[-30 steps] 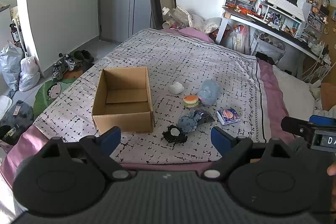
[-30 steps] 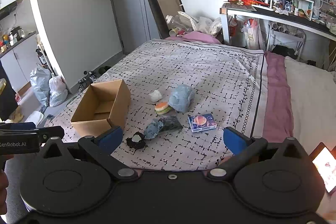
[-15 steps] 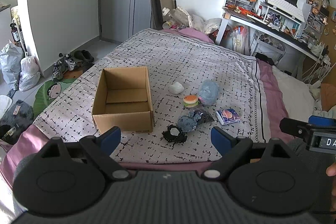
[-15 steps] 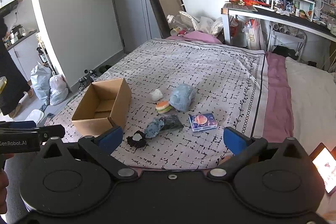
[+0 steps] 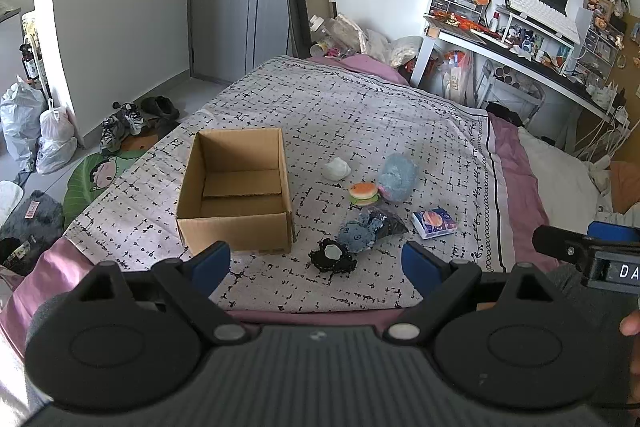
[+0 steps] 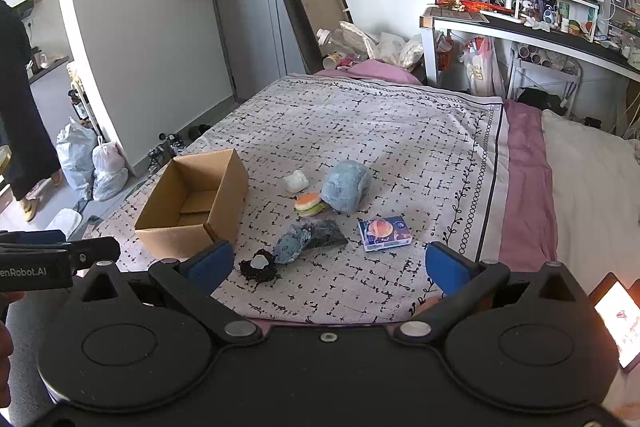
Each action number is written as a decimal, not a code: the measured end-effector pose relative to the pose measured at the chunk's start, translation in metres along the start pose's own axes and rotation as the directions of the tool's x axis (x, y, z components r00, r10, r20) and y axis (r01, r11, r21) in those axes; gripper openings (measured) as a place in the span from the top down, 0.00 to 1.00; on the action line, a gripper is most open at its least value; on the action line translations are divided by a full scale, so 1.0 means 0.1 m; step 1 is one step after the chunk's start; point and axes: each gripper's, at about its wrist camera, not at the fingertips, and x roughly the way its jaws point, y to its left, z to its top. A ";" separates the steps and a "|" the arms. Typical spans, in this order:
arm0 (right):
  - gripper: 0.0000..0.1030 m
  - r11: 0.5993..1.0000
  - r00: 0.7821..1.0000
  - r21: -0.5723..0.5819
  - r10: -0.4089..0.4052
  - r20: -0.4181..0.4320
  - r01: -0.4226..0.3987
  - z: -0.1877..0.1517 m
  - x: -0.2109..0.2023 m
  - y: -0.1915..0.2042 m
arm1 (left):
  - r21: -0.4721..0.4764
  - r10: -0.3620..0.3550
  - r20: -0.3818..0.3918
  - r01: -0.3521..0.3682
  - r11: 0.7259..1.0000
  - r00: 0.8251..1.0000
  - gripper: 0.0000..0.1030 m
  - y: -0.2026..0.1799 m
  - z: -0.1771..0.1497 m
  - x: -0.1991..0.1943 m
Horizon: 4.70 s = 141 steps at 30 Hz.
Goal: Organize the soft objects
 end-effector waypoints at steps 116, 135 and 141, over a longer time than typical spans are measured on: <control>0.00 0.966 0.803 0.175 -0.050 -0.594 0.190 0.17 3.32 -1.05 | -0.061 -0.029 -0.372 0.007 0.998 0.928 0.56 -0.22 -0.22 2.96; 0.25 0.969 0.860 0.162 -0.080 -0.503 0.185 0.37 2.89 -0.88 | -0.101 -0.099 -0.268 0.074 0.992 0.958 0.60 -0.26 0.02 2.42; 0.25 0.971 0.893 0.170 -0.077 -0.444 0.168 0.53 2.63 -0.68 | -0.090 -0.113 -0.229 0.095 0.991 0.967 0.60 -0.27 0.16 2.22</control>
